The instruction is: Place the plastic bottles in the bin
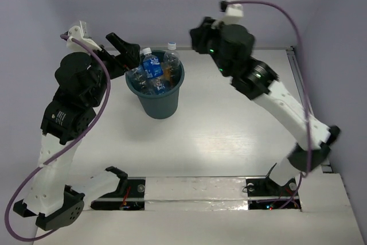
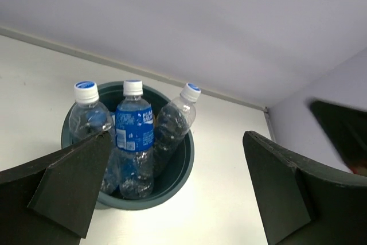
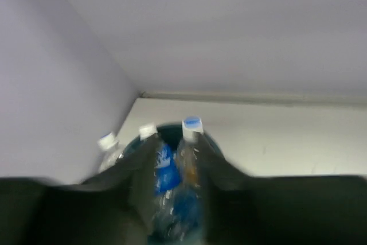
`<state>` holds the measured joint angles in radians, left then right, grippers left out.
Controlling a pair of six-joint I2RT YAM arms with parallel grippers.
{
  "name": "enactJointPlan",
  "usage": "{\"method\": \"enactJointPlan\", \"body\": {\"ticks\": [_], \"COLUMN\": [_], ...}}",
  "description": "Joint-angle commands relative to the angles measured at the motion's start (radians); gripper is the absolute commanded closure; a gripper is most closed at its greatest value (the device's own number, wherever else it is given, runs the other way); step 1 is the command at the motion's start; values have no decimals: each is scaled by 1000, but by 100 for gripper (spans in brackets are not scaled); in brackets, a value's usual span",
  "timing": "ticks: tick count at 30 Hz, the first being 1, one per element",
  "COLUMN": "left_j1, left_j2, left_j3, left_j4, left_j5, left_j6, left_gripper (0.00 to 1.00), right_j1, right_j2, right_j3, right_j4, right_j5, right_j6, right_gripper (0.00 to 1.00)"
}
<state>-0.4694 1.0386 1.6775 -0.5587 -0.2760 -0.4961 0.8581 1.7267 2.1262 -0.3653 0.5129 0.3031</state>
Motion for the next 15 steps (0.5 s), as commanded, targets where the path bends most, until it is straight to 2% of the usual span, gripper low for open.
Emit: {"method": "enactJointPlan", "body": {"ticks": [1,2,3,4,7,8,10,11,12,13,15], "left_j1": [5,5,5,5,5,5,5,5,5,5,5], "left_j2": [-46,-76,-93,-113,-195,-225,-250,-271,-282,-302,-324], "left_j3": [18,4,-10,-47,-140,-159,-214,-228,-242,-266,-292], "left_j4": [-38,-61,-72,-79,-107,-133,-153,-164,-167,-171,-175], "left_j5": [11,3,-5,-9,-25,-34,-37,-28,-22,-17,-12], "left_j6": [2,7,5,5,-10,-18,-38,-44,-51,-68,-88], "left_gripper": [1,1,1,1,1,1,1,1,1,1,1], "right_j1": [6,6,6,6,-4,-4,-13,-13,-13,-13,-13], "right_j2": [-270,-347,-501,-576,-821,-869,-982,-1013,-1044,-1094,-1136], "right_j3": [-300,-390,-476,-630,-811,-913,-997,-1056,-1081,-1100,-1143], "right_j4": [52,80,89,89,0,-73,-148,-211,-239,-280,-303], "right_j5": [50,55,56,61,104,140,165,170,171,177,182], "right_j6": [85,99,122,132,197,215,298,324,381,408,468], "right_gripper": [73,100,100,100,100,96,86,68,55,33,20]}}
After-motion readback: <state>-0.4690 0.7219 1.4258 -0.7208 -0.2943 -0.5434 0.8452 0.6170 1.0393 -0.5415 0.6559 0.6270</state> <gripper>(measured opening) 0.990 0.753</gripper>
